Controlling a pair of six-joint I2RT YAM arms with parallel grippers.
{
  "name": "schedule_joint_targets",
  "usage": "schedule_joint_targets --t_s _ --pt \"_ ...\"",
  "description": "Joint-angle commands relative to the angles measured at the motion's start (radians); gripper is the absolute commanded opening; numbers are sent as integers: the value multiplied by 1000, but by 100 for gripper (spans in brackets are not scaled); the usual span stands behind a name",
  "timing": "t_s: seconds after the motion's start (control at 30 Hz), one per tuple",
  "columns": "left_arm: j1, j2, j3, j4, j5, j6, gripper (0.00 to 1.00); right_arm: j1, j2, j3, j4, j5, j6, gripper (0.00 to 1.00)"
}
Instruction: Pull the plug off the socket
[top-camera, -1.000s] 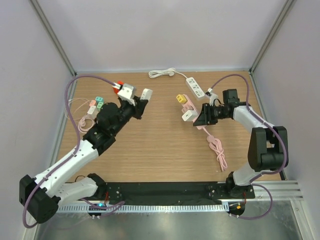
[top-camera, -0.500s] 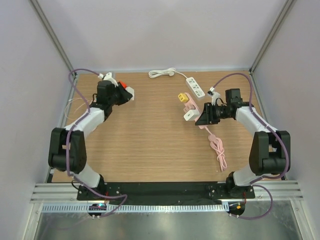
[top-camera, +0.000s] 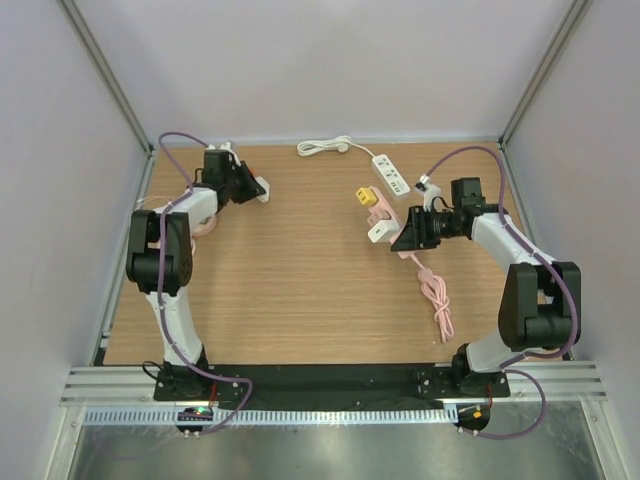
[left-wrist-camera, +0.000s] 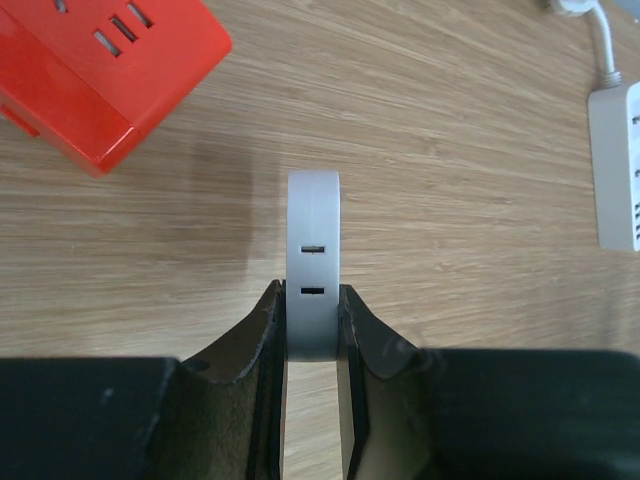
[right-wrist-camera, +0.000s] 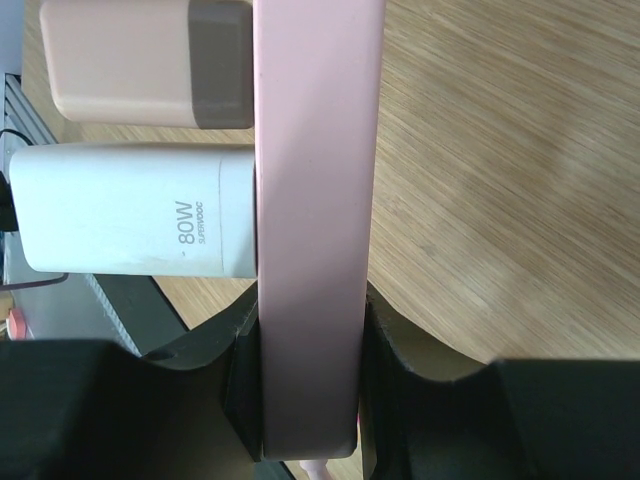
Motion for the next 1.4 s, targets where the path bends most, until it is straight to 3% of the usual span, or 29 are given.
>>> schedule_joint_targets --t_s 0.0,0.3,0.43,0.47,0.57,0.77,1.03,1.2,1.37 --pt "17 29 62 -36 46 18 1 -5 -34 36 29 -55 -23 1" --pt "39 115 140 -107 25 49 13 -31 -25 38 18 -58 -35 1" --pt "37 126 168 -150 -18 81 32 -34 -26 39 17 -60 -36 1" --pt "37 126 169 -156 -27 93 42 -36 -25 41 15 -61 -38 1" --pt "39 122 182 -179 -58 113 54 -37 -26 41 12 -63 -40 1" --pt "39 76 186 -225 -92 163 67 -43 -34 41 6 -64 -47 1" --pt "39 -133 98 -234 -94 190 84 -43 -31 53 -49 -124 -125 1" --pt "37 -345 -123 -87 12 99 96 -43 -16 58 -74 -147 -161 1" --pt "1 -510 -278 -9 95 16 99 -31 -19 56 -98 -147 -208 1"
